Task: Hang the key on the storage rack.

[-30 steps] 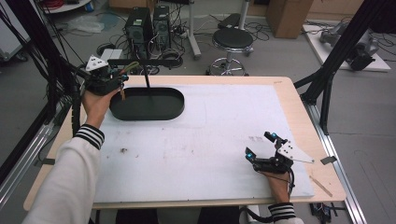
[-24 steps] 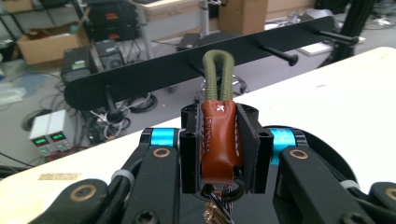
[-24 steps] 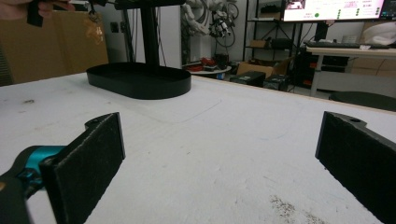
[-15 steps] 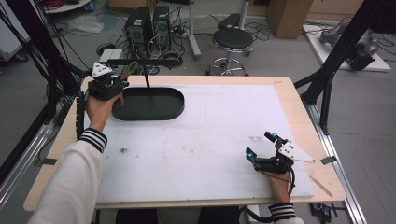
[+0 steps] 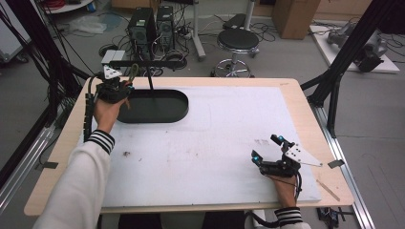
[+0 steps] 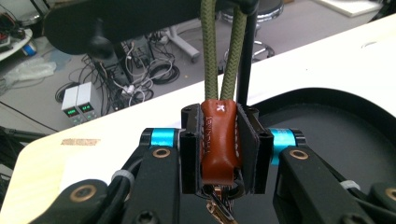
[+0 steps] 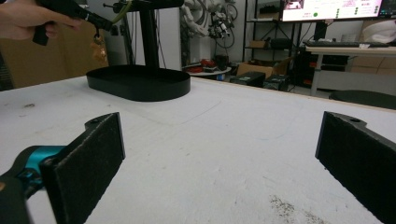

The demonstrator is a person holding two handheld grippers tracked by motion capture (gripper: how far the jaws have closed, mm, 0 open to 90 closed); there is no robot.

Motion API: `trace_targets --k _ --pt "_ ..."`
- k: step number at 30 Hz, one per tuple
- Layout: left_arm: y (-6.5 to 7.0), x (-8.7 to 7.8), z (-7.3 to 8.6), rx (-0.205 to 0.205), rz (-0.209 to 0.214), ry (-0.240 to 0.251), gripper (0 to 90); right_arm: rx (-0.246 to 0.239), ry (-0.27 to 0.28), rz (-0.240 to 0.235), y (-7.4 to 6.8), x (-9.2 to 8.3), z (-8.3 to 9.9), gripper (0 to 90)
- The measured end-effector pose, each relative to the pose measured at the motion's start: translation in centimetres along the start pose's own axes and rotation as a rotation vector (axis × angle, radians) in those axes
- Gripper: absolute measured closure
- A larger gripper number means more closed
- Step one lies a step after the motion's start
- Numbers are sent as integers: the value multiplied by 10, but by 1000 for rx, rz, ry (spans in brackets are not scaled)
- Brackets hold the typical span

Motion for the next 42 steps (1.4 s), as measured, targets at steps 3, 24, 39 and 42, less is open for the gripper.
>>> trace_targets --k 3,24,39,42 --pt "0 4 1 6 5 -20 721 2 0 1 0 0 0 3" --pt "5 -48 9 -60 261 198 55 13 7 8 2 0 0 3" --pt "27 -142 70 -48 450 337 17 4 7 7 1 0 0 3" --pt "30 -156 85 -53 432 366 17 -3 3 10 0 0 0 3"
Point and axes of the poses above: each handheld gripper's, and its own axes: x roughly forward along the jaws, z roughly out of its underside, y roughly to its right, the point moved 4 cm from there along x, roughly forward along the jaws, and after that the axes turned 10 degrees about y, right-handed, at the moved point
